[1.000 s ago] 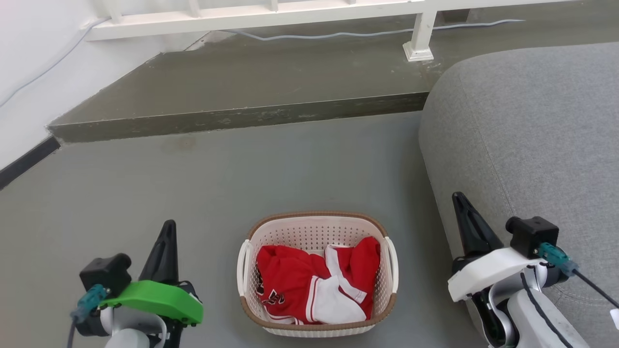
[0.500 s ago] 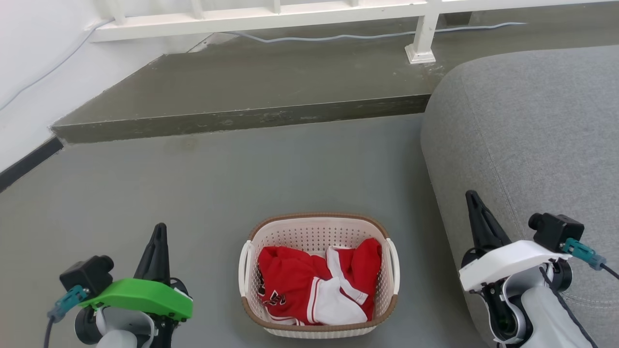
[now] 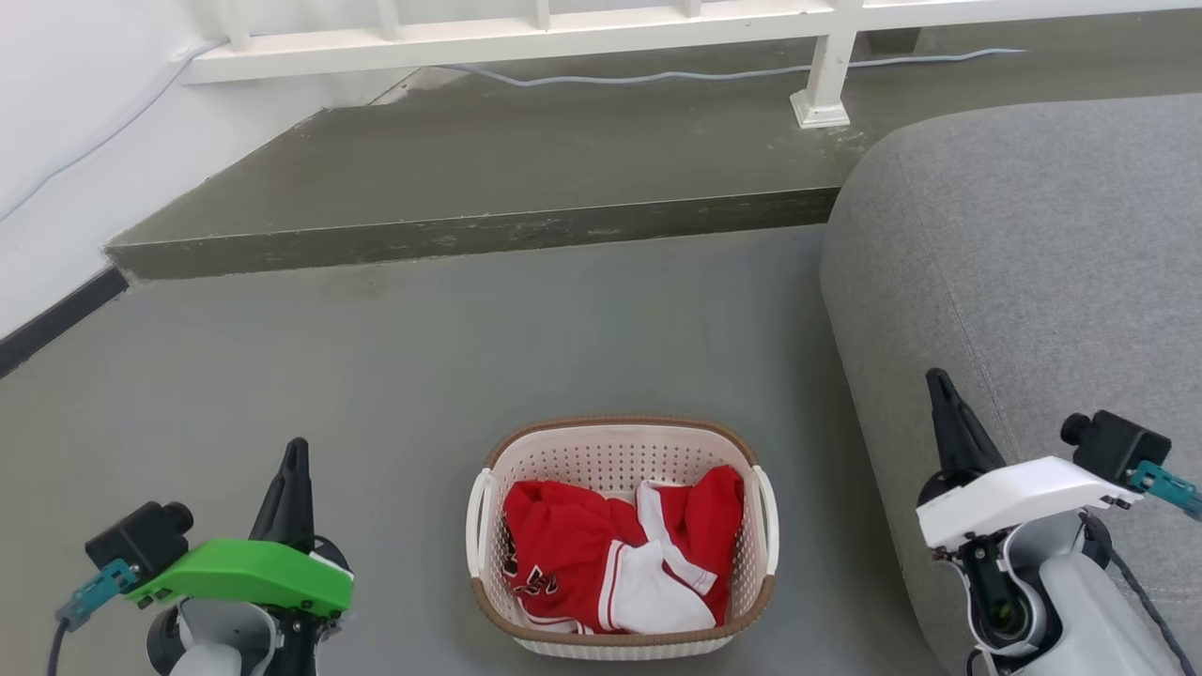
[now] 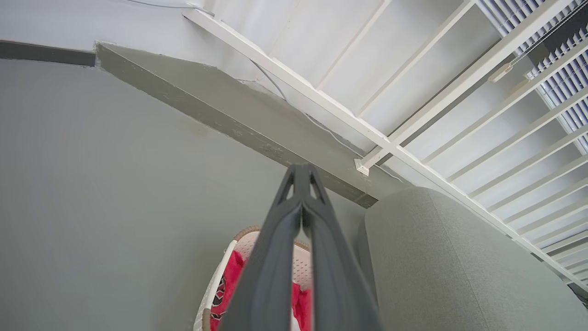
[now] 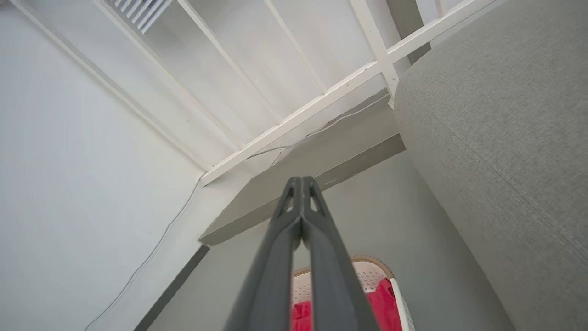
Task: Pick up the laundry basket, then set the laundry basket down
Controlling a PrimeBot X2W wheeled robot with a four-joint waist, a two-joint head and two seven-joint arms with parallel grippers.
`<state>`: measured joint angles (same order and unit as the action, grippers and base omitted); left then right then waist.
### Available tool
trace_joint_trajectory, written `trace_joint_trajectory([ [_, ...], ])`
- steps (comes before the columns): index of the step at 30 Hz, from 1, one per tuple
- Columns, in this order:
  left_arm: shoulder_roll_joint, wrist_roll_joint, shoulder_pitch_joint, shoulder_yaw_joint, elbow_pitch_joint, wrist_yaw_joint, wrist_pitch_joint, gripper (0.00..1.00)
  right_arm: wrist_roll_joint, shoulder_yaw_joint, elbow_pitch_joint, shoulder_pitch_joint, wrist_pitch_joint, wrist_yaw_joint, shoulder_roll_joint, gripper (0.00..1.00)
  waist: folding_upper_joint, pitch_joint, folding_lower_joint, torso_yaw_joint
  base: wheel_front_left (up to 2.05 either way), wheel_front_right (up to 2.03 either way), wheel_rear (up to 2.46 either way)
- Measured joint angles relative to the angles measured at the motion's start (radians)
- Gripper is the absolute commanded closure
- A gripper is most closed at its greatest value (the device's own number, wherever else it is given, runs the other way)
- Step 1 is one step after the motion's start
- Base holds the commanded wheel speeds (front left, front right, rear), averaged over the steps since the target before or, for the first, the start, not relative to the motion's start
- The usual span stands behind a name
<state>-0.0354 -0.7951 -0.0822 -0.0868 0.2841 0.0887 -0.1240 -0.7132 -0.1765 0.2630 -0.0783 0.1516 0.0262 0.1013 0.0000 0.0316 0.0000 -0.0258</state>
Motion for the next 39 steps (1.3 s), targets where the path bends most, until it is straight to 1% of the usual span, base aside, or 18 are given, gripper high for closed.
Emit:
trace_joint_trajectory([
  [3, 0.000, -0.026, 0.000, 0.009, 0.000, 0.000, 0.009, 1.00, -0.038, 0.011, 0.000, 0.000, -0.008, 0.008, 0.000, 1.00, 0.0000, -0.001, 0.0000, 0.001, 0.00, 0.00, 0.00],
  [11, 0.001, -0.100, 0.000, 0.023, 0.000, 0.001, 0.028, 1.00, -0.120, 0.036, 0.000, 0.000, -0.030, 0.011, -0.002, 1.00, 0.0000, -0.004, 0.0000, 0.004, 0.00, 0.00, 0.00],
  [13, 0.001, -0.125, 0.000, 0.026, 0.000, 0.003, 0.038, 1.00, -0.146, 0.043, 0.000, 0.000, -0.039, 0.017, -0.002, 1.00, 0.0000, -0.005, 0.0000, 0.004, 0.00, 0.00, 0.00],
  [17, 0.001, -0.176, 0.000, 0.039, 0.000, 0.009, 0.054, 1.00, -0.207, 0.060, 0.001, 0.000, -0.053, 0.020, -0.005, 1.00, 0.0000, -0.006, 0.0000, 0.006, 0.00, 0.00, 0.00],
  [39, 0.002, -0.400, 0.000, 0.087, -0.001, 0.013, 0.123, 1.00, -0.467, 0.137, 0.004, 0.000, -0.119, 0.047, -0.011, 1.00, 0.0000, -0.015, 0.0000, 0.013, 0.00, 0.00, 0.00],
])
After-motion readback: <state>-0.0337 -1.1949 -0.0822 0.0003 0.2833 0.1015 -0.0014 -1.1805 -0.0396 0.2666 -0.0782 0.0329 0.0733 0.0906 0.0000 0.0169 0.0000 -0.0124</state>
